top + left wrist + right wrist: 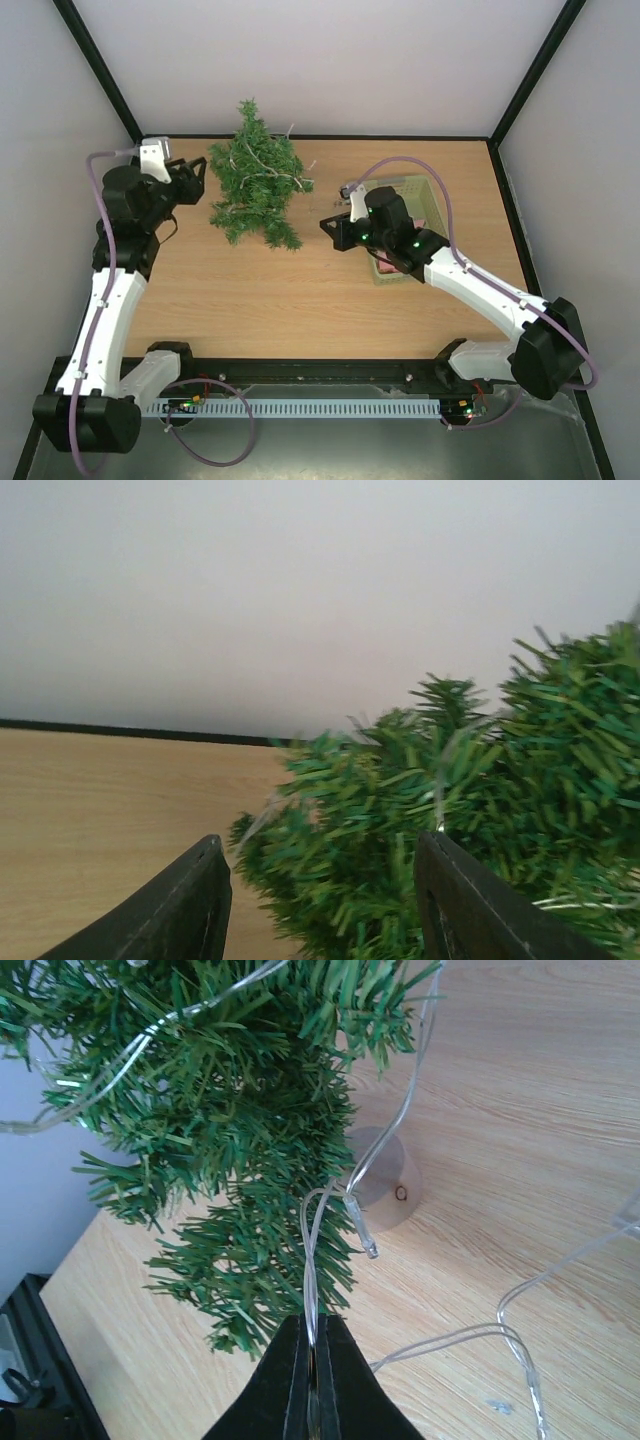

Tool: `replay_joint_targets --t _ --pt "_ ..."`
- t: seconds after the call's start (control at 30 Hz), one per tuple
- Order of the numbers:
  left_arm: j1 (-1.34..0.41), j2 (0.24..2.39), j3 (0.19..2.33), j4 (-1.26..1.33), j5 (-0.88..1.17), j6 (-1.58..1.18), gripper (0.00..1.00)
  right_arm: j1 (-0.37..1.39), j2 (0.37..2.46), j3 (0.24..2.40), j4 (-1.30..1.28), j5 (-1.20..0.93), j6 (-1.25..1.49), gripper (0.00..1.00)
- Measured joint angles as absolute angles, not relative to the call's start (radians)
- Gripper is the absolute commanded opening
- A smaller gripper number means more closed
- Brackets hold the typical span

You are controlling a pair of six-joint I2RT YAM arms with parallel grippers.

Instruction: Decorate the small christmas tree

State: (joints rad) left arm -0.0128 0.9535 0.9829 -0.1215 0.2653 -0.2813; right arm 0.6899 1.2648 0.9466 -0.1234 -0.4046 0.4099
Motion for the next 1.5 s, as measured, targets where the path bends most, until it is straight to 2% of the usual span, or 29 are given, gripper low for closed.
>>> replay_joint_targets --t 0.23,0.4,0.57,0.8,1.0,1.33,1.5 --pt "-0.056 1.025 1.031 -0.001 0.516 -0.209 0.58 0.71 1.264 0.944 -0.076 -0.463 0.467 0.02" --pt "-0.089 1.099 1.186 0.034 0.646 -0.126 0.6 0.722 1.264 0.934 -0.053 -0.477 0.479 0.02" --pt "-0.097 1.199 1.319 0.062 0.714 -0.084 0.6 0.722 1.264 0.924 -0.044 -0.477 0.479 0.02" --pt "-0.12 1.353 1.391 0.035 0.751 -0.044 0.59 0.722 1.269 0.922 -0.02 -0.498 0.485 0.02" --pt "-0.159 1.361 1.4 -0.001 0.661 -0.039 0.59 0.742 1.295 0.921 0.015 -0.545 0.515 0.02" --pt "-0.181 1.066 1.198 -0.059 0.305 -0.156 0.59 0.807 1.315 0.912 0.097 -0.561 0.595 0.03" --pt "-0.181 0.97 1.115 -0.166 0.166 -0.186 0.58 0.85 1.348 0.919 0.114 -0.53 0.648 0.09"
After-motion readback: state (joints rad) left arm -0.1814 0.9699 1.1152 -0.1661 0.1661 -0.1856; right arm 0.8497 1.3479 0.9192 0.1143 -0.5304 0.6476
